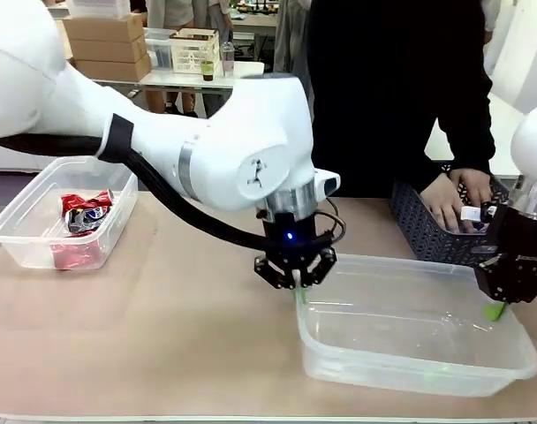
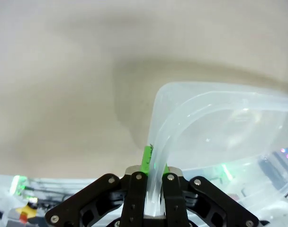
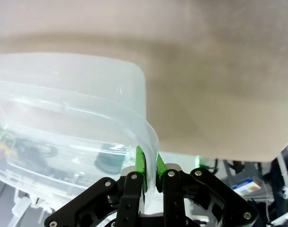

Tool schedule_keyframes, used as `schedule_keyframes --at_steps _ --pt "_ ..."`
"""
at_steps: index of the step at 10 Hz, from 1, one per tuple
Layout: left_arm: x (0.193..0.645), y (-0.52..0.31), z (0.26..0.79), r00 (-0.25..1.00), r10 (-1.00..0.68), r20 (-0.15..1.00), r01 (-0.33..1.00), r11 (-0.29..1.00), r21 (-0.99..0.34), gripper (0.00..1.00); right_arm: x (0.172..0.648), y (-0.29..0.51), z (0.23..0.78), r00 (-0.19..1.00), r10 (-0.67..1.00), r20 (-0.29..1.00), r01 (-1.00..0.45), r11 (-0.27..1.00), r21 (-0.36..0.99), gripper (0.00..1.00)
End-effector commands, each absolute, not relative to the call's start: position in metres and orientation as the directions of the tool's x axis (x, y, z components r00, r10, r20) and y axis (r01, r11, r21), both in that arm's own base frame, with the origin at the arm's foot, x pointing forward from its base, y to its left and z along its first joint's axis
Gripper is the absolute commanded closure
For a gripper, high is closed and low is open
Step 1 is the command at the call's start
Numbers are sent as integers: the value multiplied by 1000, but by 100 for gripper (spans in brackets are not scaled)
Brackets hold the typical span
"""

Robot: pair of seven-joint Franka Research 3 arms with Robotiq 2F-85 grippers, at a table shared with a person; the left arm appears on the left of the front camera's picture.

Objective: Sort the waste into each basket.
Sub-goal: Pick up the Organizing box on the right side of the table and lift it.

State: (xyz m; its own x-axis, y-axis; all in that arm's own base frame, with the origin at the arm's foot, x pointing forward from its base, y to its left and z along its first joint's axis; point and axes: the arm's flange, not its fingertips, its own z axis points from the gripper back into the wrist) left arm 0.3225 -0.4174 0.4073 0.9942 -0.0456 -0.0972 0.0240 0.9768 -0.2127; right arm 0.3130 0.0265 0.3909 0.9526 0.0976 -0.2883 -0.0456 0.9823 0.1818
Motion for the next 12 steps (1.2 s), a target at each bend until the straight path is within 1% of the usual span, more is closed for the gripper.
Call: schedule_keyframes --at_steps 1,3,6,9,11,12 --pt "349 -342 444 997 49 -59 -57 988 -144 100 282 44 433 948 75 -309 -10 978 207 100" --pt "360 -285 472 993 117 -11 -117 977 -179 100 301 88 480 968 68 -243 -13 975 222 100" --pt "359 -213 488 979 186 78 -169 967 -192 100 360 150 513 955 118 -272 -56 972 227 100" --pt "360 -175 491 954 275 123 -240 941 -238 100 414 190 513 935 106 -338 -34 977 211 100" --pt "388 -165 489 933 350 80 -319 911 -260 100 427 196 496 930 85 -357 -18 982 187 100" --pt "354 -203 501 972 222 84 -193 946 -260 100 429 190 485 940 60 -336 -7 988 156 100"
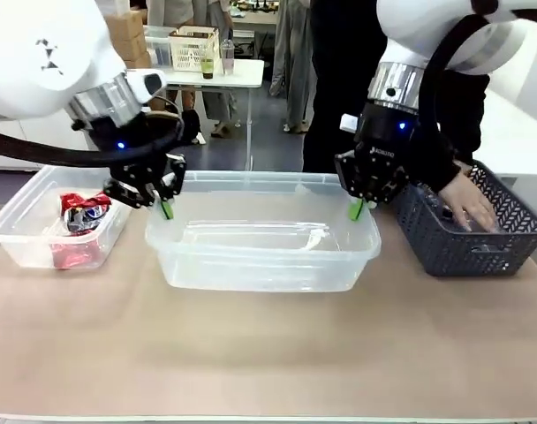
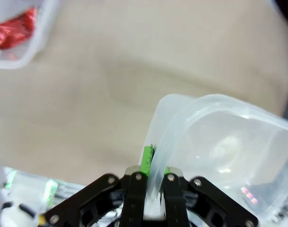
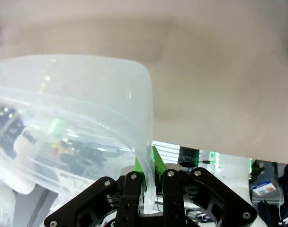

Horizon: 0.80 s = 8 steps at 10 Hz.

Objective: Sort the waste into each basket.
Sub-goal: Pick up the Organizing box on the right side of the table and lift it, then offer the picked Organizing box to the human.

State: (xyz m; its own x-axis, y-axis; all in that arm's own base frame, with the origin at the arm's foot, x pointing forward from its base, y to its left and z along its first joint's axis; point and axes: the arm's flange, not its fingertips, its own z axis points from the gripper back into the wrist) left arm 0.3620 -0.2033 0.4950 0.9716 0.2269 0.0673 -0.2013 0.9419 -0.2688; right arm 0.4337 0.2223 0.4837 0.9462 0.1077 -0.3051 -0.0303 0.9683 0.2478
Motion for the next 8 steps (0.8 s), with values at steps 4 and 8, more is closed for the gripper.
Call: schedule_keyframes --at_steps 4,8 --pt "354 -203 501 972 222 84 -193 946 -260 100 430 224 491 948 119 -294 -38 963 266 100" --pt "354 -203 501 972 222 84 -193 946 -260 100 430 224 491 948 119 -294 -38 963 266 100"
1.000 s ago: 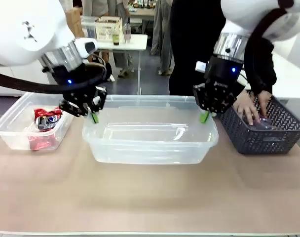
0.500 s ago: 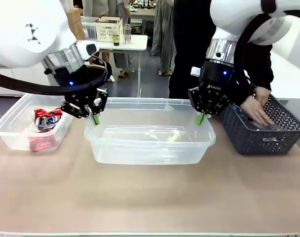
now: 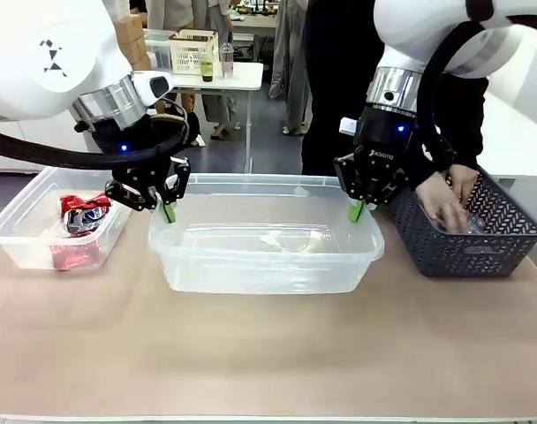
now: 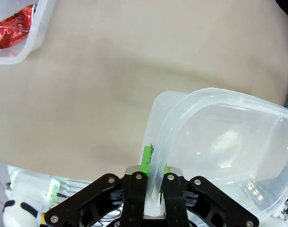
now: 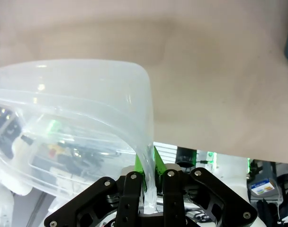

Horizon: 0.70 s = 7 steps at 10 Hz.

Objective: Sort the waste into each basket.
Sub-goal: Offer the picked Organizing box to the human.

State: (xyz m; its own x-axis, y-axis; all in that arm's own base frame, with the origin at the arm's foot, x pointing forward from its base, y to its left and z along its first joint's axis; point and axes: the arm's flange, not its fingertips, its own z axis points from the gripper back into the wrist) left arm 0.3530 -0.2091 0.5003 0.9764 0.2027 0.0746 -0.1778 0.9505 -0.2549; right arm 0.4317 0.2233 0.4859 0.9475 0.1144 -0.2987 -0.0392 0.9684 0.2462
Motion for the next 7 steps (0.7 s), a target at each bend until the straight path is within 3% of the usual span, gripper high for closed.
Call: schedule_keyframes --at_steps 1,7 --pt "354 -203 501 972 222 84 -193 946 -260 100 430 224 491 948 119 -294 -38 963 266 100" --pt "354 -203 501 972 222 84 -193 946 -260 100 430 224 491 948 119 -294 -38 963 266 100"
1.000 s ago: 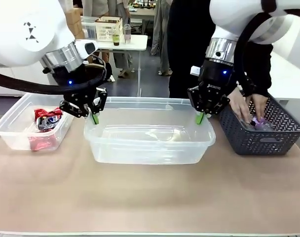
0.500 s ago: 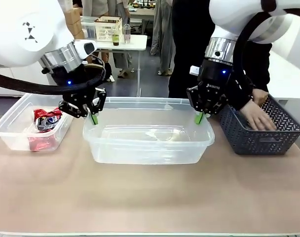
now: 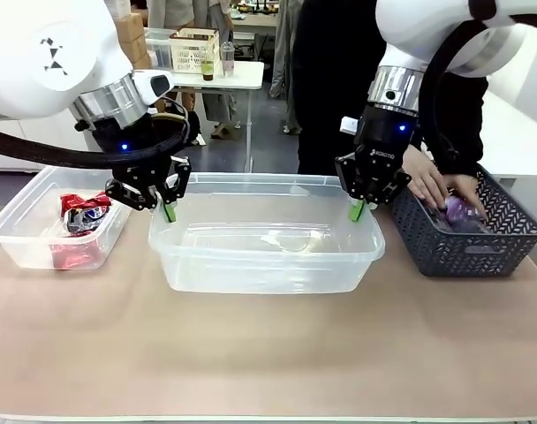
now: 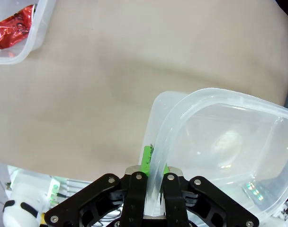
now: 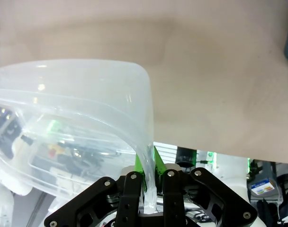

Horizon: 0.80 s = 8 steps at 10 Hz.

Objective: Sort the waste into each basket.
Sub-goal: Offer the picked Organizing box to the human.

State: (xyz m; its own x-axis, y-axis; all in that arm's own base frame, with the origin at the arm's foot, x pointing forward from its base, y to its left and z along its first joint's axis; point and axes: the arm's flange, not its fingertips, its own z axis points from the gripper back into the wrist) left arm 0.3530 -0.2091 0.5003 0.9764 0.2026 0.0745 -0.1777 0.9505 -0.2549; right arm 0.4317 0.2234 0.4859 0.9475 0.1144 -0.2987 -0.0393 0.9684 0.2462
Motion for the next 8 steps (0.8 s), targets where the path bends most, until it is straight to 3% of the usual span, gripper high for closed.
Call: schedule_keyframes --at_steps 1,8 --pt "354 -203 501 972 222 84 -193 946 -260 100 430 224 491 948 119 -294 -38 963 266 100" --pt "354 -203 501 972 222 84 -193 946 -260 100 430 224 491 948 119 -294 -38 963 266 100"
